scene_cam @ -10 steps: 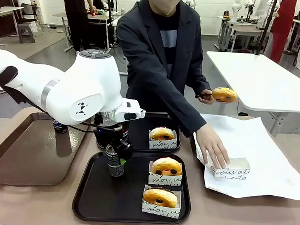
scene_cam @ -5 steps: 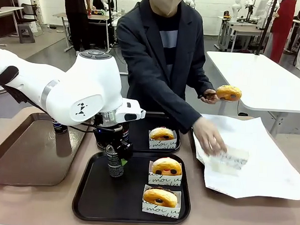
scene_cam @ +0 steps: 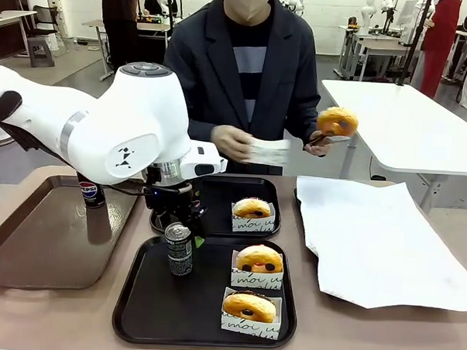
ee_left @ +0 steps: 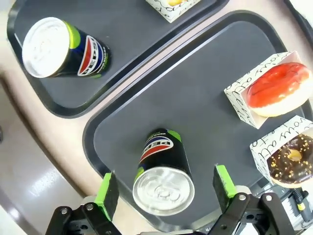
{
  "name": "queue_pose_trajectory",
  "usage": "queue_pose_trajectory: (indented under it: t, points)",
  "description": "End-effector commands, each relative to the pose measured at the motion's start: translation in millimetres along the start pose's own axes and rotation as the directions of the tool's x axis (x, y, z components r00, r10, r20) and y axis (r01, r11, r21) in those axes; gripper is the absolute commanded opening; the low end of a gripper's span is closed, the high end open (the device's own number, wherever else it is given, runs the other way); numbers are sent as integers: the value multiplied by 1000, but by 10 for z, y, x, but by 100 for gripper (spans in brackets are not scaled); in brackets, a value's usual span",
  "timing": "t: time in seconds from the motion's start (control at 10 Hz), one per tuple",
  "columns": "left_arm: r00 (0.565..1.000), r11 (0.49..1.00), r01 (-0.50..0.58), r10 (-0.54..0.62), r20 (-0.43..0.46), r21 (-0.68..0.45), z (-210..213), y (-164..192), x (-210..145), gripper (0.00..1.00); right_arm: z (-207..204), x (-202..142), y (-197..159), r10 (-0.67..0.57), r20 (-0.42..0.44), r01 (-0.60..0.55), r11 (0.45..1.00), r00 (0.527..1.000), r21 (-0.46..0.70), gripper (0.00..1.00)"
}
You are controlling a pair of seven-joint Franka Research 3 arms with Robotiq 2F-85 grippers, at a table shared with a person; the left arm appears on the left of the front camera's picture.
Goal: Set up donuts and drinks on trays.
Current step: Pick up one Pepsi coke from the Handle tray and place it on the Flat Tray without a Pepsi coke.
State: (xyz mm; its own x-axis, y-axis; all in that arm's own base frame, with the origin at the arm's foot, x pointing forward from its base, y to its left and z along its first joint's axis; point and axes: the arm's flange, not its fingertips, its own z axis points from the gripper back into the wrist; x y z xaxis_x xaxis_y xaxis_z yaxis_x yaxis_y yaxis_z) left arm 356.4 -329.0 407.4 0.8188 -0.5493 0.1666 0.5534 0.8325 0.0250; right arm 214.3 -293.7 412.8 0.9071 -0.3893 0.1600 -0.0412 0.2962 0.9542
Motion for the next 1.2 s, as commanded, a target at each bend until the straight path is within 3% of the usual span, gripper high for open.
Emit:
queue_pose_trajectory:
  t: [0.0, 0.4, 0.6, 1.1]
  points:
    - [997, 998, -62, 63, -38, 18, 243, 7, -84, 100, 9, 10, -3, 21, 7, -21, 1000, 1000, 17, 100]
    - [993, 994, -107, 108, -56, 11, 819, 179, -539, 100, 9, 10, -3, 21, 7, -21, 1000, 1000, 17, 100]
    - [988, 988, -152, 153, -7, 19, 1072, 403, -733, 100, 9, 10, -3, 21, 7, -21, 1000, 1000, 17, 100]
    - [960, 959, -277, 279, -37, 57, 1077, 988, -854, 100, 9, 10, -3, 21, 7, -21, 1000, 1000, 17, 100]
